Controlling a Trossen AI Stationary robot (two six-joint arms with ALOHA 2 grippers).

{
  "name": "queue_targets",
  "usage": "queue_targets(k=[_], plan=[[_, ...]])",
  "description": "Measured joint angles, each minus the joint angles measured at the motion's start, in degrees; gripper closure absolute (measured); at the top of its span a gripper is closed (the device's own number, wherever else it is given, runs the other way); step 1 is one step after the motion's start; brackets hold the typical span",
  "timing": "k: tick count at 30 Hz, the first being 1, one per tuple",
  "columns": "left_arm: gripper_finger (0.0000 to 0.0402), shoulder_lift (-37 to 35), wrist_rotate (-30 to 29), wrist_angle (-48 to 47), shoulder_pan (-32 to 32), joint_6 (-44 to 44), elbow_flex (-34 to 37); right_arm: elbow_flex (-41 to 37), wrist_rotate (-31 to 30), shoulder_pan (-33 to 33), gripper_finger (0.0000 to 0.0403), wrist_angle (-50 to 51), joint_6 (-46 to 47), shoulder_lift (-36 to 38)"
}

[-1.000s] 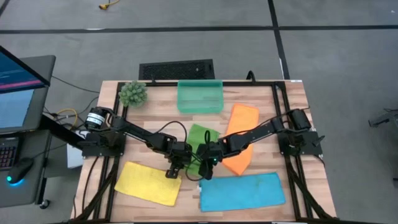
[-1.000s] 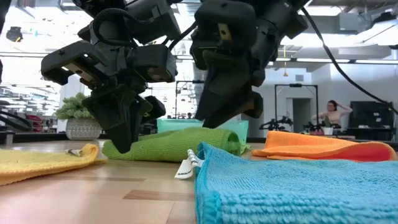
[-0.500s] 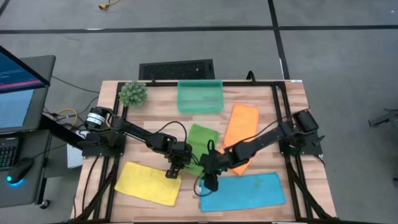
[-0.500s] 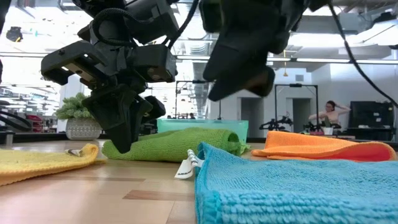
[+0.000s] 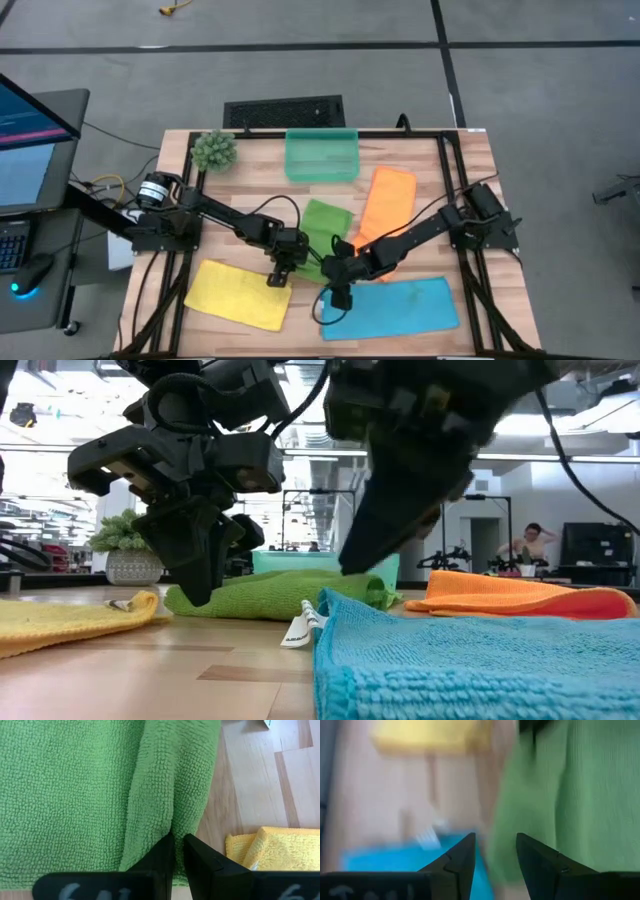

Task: Roll microfiber towels into tight, uniform cylinder then place into a basket
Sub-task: Roll the green towel

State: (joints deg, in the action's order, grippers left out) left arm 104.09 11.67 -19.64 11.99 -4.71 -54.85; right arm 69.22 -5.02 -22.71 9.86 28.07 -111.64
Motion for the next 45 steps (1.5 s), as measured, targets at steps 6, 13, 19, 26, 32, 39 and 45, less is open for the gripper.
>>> queue_targets(k=[6,13,19,26,32,39,45], plan=[[0.0371,0.02,0.03,0.09,0.00,-0.81,0.00,0.23,0.11,0.42,0.0250,-0.82,-2.47,-0.70],[0.0371,0.01,-0.15,0.11,-0.04,-4.79,0.00,0.25,2.08,1.12,0.0254,-1.42,-1.57,-1.89],[0.0371,0.02,-0.93,0.66,-0.97,-13.90,0.02,0.31,4.00,1.87,0.0243,-0.47,-0.33,-4.43],[0.0371,0.04,0.55,0.88,-1.70,-16.05,0.06,0.58,3.84,3.08,0.0236,0.79,4.34,-5.35],[0.0371,0.07,2.92,1.03,-1.81,-14.72,0.05,0.52,3.17,4.84,0.0251,2.65,4.40,-5.40],[0.0364,0.07,2.01,1.21,-1.77,-10.47,0.04,0.45,2.10,5.07,0.0268,3.36,1.12,-5.50],[0.0334,0.07,2.00,1.38,-1.90,-9.86,0.00,0.38,1.74,5.08,0.0292,3.43,2.93,-5.55]])
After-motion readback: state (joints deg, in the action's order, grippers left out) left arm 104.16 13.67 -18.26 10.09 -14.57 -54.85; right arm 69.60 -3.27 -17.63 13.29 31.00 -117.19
